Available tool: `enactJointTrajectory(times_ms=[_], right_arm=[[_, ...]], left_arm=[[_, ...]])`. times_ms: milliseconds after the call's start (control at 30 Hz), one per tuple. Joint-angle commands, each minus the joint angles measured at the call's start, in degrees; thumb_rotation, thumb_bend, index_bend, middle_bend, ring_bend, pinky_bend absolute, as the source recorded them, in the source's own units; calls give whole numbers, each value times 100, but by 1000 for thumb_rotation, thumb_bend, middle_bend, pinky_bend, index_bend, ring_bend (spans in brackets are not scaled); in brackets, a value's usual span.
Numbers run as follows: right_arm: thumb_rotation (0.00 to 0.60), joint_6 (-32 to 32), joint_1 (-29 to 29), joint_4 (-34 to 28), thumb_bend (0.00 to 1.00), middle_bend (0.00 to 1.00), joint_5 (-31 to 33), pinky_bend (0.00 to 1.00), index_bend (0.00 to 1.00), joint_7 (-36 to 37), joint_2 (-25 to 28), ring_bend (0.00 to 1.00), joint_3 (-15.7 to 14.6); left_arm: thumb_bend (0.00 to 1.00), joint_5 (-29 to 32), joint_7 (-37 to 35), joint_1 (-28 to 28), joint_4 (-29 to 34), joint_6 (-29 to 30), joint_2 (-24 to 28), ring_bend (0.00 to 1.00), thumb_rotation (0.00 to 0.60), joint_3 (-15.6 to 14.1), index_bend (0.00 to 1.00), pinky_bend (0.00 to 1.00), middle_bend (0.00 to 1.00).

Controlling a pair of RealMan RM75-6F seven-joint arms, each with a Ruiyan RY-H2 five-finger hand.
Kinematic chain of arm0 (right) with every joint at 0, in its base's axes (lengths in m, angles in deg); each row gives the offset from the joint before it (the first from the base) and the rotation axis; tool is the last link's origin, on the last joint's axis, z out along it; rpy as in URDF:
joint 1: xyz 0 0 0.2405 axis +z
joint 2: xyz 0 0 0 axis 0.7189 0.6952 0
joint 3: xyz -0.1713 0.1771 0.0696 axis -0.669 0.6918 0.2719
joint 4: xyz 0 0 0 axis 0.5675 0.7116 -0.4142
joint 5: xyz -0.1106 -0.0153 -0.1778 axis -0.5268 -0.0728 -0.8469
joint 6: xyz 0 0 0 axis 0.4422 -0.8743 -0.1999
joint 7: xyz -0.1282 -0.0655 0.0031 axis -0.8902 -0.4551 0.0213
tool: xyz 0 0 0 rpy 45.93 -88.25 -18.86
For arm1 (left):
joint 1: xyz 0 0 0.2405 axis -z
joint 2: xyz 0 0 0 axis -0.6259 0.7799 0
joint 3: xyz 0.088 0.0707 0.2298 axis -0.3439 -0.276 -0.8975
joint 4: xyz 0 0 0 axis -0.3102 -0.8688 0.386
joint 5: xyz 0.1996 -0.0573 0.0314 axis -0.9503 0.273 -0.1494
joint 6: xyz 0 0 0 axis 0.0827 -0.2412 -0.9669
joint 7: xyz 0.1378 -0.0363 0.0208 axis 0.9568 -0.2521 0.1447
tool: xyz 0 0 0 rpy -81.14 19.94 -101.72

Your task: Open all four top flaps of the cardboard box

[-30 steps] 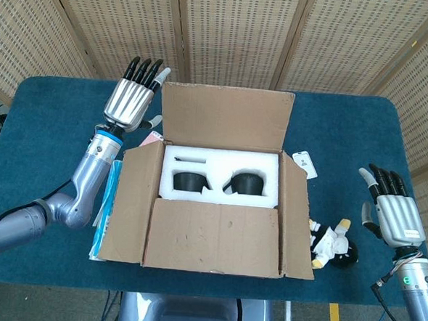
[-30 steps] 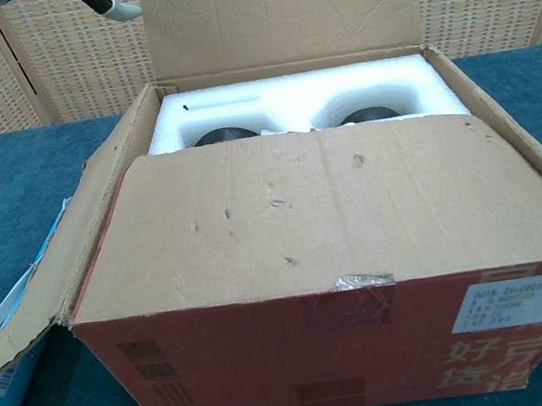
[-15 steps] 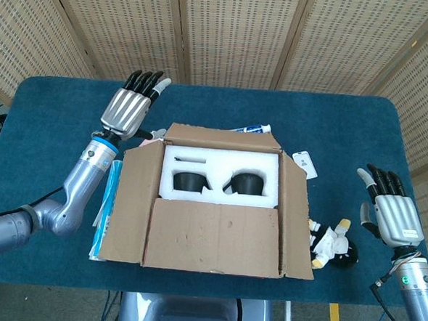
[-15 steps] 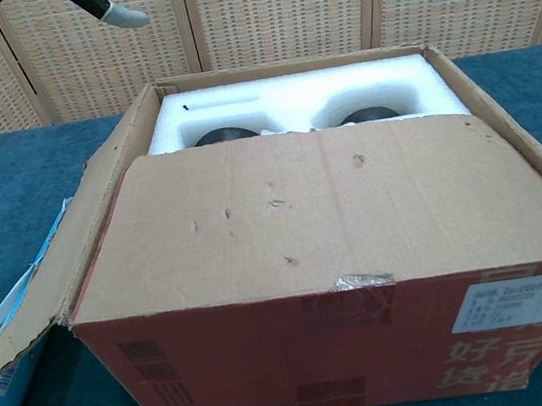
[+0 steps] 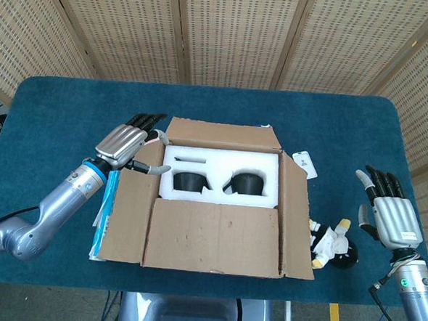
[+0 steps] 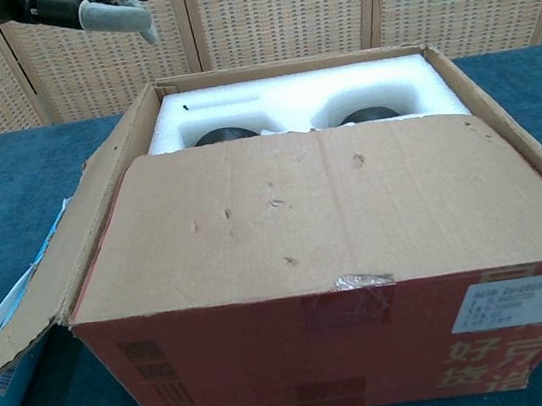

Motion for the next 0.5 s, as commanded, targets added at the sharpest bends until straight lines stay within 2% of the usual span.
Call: enactJointTrajectory(times_ms=[33,500], right_arm=[[600,-8,-8,-11,717,27,-8,0,64,1,6,0,-4],[600,-61,-71,-31,723,27,-28,0,64,72,44,0,-22]], left_arm=[[146,-73,-138,-18,147,-100,80,0,176,-57,351,0,0],[100,-511,-191,42,548,-163,-11,0,147,-397,359,0,0]])
